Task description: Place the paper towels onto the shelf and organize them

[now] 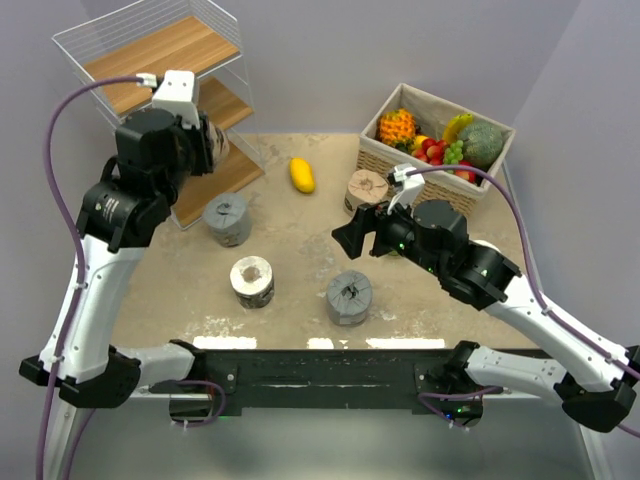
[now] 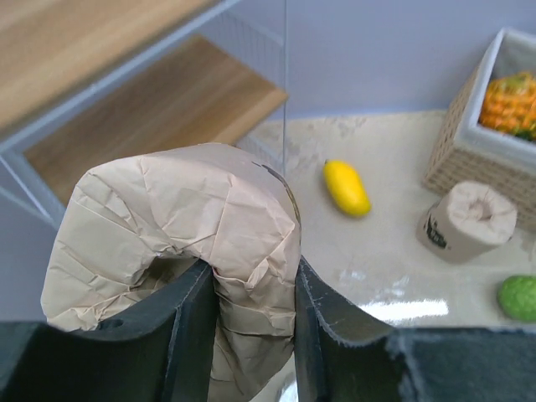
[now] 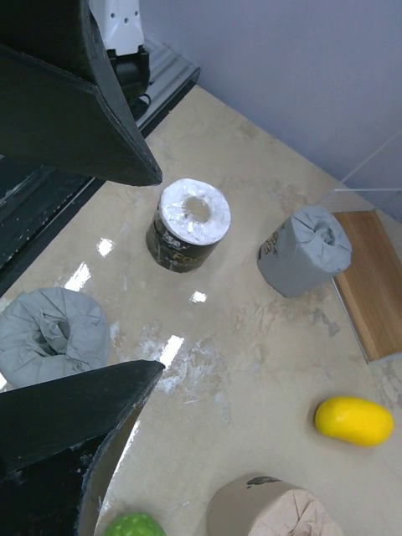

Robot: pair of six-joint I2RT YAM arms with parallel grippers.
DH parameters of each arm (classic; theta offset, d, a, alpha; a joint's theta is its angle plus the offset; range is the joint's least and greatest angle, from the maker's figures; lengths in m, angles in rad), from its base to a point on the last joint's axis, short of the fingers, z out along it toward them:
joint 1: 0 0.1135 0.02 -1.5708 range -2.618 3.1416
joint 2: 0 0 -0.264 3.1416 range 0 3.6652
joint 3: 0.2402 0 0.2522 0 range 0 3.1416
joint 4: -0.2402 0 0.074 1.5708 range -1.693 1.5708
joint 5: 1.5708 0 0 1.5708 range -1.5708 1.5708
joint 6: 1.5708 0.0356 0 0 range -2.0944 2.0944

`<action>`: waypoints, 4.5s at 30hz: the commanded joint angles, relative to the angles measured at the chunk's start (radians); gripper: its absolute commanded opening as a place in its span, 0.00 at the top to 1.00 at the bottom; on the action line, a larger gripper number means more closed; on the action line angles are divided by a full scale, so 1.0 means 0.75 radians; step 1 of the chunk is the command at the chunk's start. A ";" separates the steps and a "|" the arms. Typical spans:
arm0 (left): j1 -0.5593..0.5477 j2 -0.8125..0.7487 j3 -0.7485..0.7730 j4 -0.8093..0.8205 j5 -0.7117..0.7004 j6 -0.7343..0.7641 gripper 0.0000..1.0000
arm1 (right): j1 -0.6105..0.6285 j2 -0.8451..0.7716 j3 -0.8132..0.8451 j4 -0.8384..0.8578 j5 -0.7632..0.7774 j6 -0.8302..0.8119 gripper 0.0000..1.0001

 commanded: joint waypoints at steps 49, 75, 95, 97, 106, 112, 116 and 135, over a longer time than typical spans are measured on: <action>0.369 0.648 0.629 0.697 -0.314 0.520 0.52 | 0.002 -0.077 0.157 -0.091 0.121 -0.015 0.10; 0.388 0.499 0.582 0.628 0.035 0.290 0.22 | 0.002 0.017 0.247 -0.123 0.160 -0.046 0.10; 0.282 -0.301 -1.140 0.908 0.972 -0.230 0.14 | -0.364 0.616 0.392 -0.138 0.244 -0.158 0.17; 0.255 -0.329 -1.232 0.908 0.956 -0.222 0.13 | -0.388 0.692 0.431 -0.138 0.258 -0.138 0.18; 0.233 -0.430 -1.446 1.023 0.888 -0.214 0.11 | -0.564 0.931 0.509 -0.107 0.336 0.114 0.26; 0.216 -0.456 -1.447 1.004 0.866 -0.200 0.09 | -0.595 1.050 0.515 -0.031 0.361 0.286 0.27; 0.206 -0.471 -1.454 1.000 0.862 -0.198 0.09 | -0.599 1.114 0.537 -0.011 0.399 0.337 0.27; 0.194 -0.477 -1.452 0.990 0.850 -0.189 0.08 | -0.599 1.200 0.460 0.075 0.361 0.386 0.36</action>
